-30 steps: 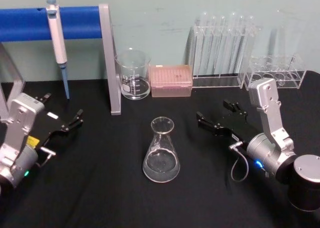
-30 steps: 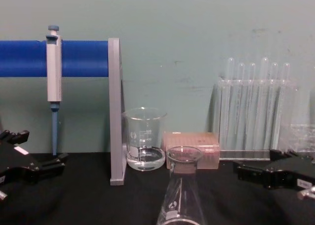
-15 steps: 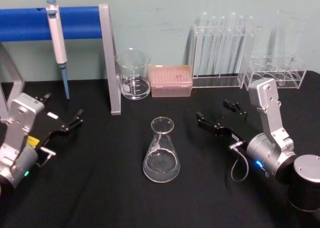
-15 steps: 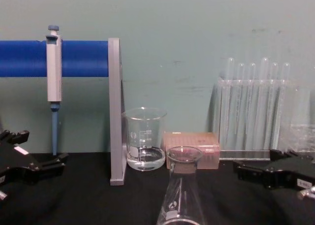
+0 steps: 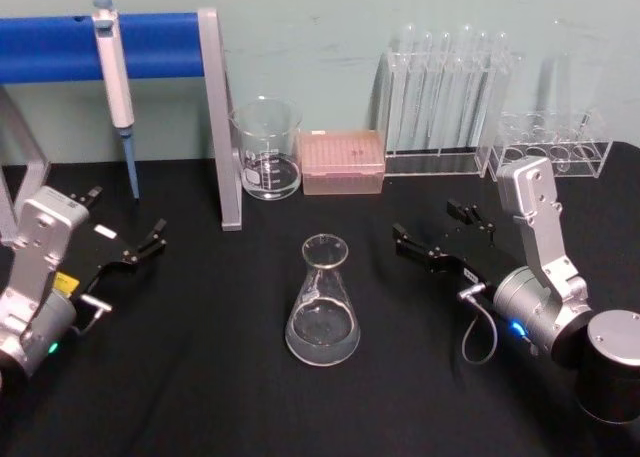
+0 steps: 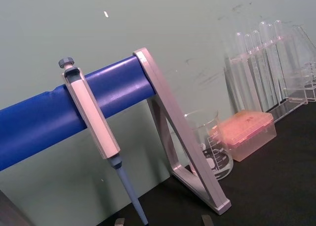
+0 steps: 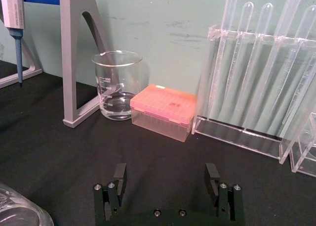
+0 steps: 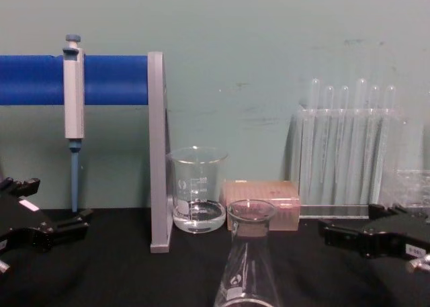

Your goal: Grasp the erlenmeyer flask with one hand, shake it three times, then place it back.

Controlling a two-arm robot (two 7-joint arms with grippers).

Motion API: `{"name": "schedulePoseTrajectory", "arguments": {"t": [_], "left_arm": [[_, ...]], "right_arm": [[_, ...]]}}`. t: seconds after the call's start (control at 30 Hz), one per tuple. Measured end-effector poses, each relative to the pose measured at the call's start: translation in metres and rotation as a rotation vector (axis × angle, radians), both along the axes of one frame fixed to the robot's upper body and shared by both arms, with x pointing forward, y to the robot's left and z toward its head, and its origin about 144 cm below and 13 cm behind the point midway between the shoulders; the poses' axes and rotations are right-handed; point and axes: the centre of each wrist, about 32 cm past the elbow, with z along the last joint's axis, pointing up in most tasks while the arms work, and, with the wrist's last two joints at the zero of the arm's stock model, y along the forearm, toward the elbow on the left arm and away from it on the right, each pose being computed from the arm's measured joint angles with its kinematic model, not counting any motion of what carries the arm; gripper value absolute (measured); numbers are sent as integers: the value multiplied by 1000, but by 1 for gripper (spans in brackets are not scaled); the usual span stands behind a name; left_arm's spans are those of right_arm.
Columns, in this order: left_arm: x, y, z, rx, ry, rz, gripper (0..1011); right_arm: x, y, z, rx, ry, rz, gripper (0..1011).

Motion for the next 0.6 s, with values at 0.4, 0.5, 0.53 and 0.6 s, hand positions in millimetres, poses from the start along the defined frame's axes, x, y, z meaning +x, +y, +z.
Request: {"name": "schedulePoseTrajectory", "arguments": {"t": [0.4, 0.5, 0.53, 0.6], "left_arm": [[0, 0, 0, 0, 0, 0, 1001], [0, 0, 0, 0, 0, 0, 1001], [0, 0, 0, 0, 0, 0, 1001], [0, 0, 0, 0, 0, 0, 1001]], "right_arm": [[0, 0, 0, 0, 0, 0, 1003], [0, 0, 0, 0, 0, 0, 1003], [0, 0, 0, 0, 0, 0, 1003], [0, 0, 0, 0, 0, 0, 1003]]}}
